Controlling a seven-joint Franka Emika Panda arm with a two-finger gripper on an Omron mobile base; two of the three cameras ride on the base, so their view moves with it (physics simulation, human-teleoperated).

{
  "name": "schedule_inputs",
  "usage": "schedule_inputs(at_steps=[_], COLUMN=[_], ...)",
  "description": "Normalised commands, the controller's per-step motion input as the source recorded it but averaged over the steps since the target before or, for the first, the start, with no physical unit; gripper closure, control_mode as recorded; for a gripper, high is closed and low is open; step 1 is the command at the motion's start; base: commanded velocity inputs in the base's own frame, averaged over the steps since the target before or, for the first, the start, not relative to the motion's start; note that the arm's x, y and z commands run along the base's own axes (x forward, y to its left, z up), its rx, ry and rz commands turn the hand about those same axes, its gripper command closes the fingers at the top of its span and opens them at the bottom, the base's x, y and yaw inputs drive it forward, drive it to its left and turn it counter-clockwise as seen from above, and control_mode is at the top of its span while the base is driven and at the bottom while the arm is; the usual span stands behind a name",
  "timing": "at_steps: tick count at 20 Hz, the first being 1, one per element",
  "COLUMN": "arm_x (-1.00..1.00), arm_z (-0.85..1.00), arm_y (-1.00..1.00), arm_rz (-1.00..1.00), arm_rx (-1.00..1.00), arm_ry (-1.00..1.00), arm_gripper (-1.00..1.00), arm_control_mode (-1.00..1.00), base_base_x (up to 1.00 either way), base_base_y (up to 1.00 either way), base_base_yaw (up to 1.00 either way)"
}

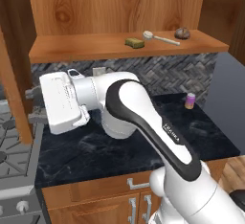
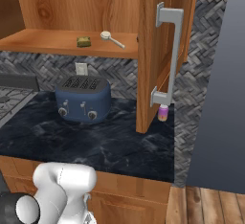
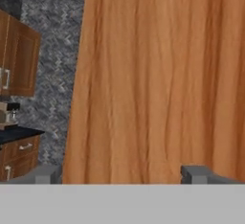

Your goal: Pick the sponge and dish brush from the cabinet and place them on the counter.

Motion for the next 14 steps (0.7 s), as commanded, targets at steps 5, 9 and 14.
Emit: schedule_inputs(at_steps=[5, 9, 14], arm_x=[0.05, 0.09, 0.16], arm_z=[0.12, 0.37, 0.44], arm_y=[0.32, -0.08, -0.26], arm_rz=[0.0, 0.0, 0.0], arm_rx=[0.0, 0.0, 0.0], arm_ry=[-0.01, 0.0, 0.0], arm_gripper=[-1.0, -1.0, -1.0], arm_control_mode=[-1.0, -1.0, -1.0], base_base_x=[0.0, 0.0, 0.0], base_base_y=[0.0, 0.0, 0.0], base_base_yaw=[0.0, 0.0, 0.0])
